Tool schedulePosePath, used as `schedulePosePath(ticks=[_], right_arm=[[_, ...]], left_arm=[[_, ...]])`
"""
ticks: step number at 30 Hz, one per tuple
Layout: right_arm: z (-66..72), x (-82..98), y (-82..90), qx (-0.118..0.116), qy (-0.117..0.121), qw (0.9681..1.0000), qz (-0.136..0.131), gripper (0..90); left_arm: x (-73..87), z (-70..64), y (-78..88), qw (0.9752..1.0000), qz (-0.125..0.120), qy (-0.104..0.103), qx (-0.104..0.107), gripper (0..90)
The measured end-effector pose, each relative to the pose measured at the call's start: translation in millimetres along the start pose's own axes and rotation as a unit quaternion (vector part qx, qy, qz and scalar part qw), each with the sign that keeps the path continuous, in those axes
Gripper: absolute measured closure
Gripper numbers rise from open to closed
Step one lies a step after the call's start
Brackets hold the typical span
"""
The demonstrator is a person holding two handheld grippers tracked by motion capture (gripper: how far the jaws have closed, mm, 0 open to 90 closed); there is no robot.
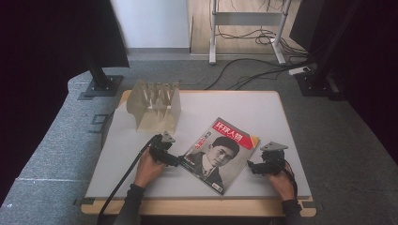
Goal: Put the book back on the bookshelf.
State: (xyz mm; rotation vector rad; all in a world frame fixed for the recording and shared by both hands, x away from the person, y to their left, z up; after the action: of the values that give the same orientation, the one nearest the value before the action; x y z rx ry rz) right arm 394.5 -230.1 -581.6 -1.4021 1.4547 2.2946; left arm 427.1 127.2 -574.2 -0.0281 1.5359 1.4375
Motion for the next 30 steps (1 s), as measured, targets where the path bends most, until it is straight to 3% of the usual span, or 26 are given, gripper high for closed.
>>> schedulePosePath(ticks=[3, 7, 8, 11, 14, 24, 30], right_arm=[[0.1, -2.5, -2.0, 0.001, 0.005, 1.0000, -0.001, 2.2], [-1.0, -4.6, -4.9, 0.001, 0.004, 1.0000, -0.002, 1.8], [-1.2, -4.6, -5.1, 0.002, 0.004, 1.0000, -0.001, 1.7], [-0.8, -4.4, -4.9, 0.002, 0.004, 1.0000, -0.003, 2.1], [-0.1, -4.4, -4.5, 0.003, 0.003, 1.0000, -0.002, 3.2], [0.1, -5.9, -6.2, 0.012, 0.005, 0.9999, 0.003, 0.0], [-6.2, -9.0, -8.6, 0.017, 0.002, 0.9998, 0.003, 0.0]], left_arm=[[-0.5, -6.3, -0.5, 0.9999, 0.002, -0.002, 0.014, 0.0], [1.4, -2.0, 1.9, 0.9999, 0.015, 0.003, 0.003, 0.0], [1.5, 5.9, 3.1, 0.9998, 0.014, 0.007, -0.014, 0.0], [3.4, 15.8, 1.5, 0.9991, 0.022, 0.004, -0.036, 0.0], [6.0, 16.2, -1.5, 0.9991, 0.026, 0.002, -0.035, 0.0], [7.0, 9.0, 2.8, 0.9987, 0.020, -0.009, -0.047, 0.0], [13.1, -2.0, 9.4, 0.9993, 0.016, -0.008, -0.032, 0.0]])
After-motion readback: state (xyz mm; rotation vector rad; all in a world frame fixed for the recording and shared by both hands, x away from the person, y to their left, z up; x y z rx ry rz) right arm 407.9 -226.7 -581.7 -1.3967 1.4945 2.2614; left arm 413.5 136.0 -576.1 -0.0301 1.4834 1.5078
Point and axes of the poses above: each handheld gripper's, and its own axes: y roughly backward along the jaws, x roughly out of its underside, z roughly to its left, the point moved 7 cm from there along -y, roughly forward along the jaws, and after that the axes turned 14 degrees about -x, right-handed, at the moved point
